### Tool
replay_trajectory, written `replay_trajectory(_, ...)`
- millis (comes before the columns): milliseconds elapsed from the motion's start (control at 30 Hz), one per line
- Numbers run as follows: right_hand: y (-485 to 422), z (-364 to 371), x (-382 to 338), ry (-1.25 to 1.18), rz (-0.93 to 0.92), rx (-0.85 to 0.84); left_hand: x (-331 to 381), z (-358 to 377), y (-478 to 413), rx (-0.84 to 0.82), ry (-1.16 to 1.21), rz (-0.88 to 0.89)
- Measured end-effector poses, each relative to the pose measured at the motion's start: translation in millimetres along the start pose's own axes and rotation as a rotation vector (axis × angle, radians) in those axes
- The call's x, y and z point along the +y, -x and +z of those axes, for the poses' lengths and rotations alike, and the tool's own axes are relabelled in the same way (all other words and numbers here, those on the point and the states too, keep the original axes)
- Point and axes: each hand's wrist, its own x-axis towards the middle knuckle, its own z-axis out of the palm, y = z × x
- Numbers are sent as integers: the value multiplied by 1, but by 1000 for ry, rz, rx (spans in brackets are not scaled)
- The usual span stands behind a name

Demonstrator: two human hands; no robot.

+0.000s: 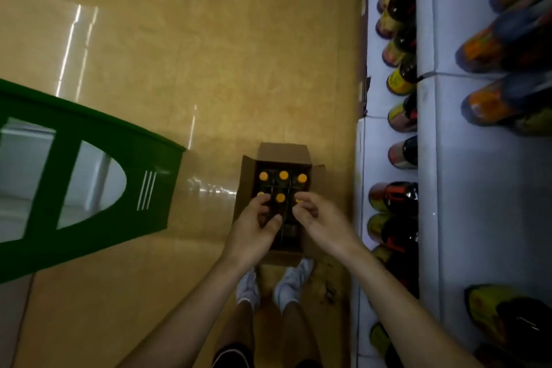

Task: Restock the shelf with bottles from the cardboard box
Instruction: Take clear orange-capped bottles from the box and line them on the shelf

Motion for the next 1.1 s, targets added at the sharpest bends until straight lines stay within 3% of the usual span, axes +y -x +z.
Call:
replay_trajectory(367,-138,112,115,113,65,-50,-141,38,-118,-25,18,-125)
replay_trajectory(867,-265,191,183,269,7,64,-217,74,-191,-105,-9,-177)
replay_trajectory(1100,-298,229,197,-65,101,227,-237,72,-191,-120,31,-194)
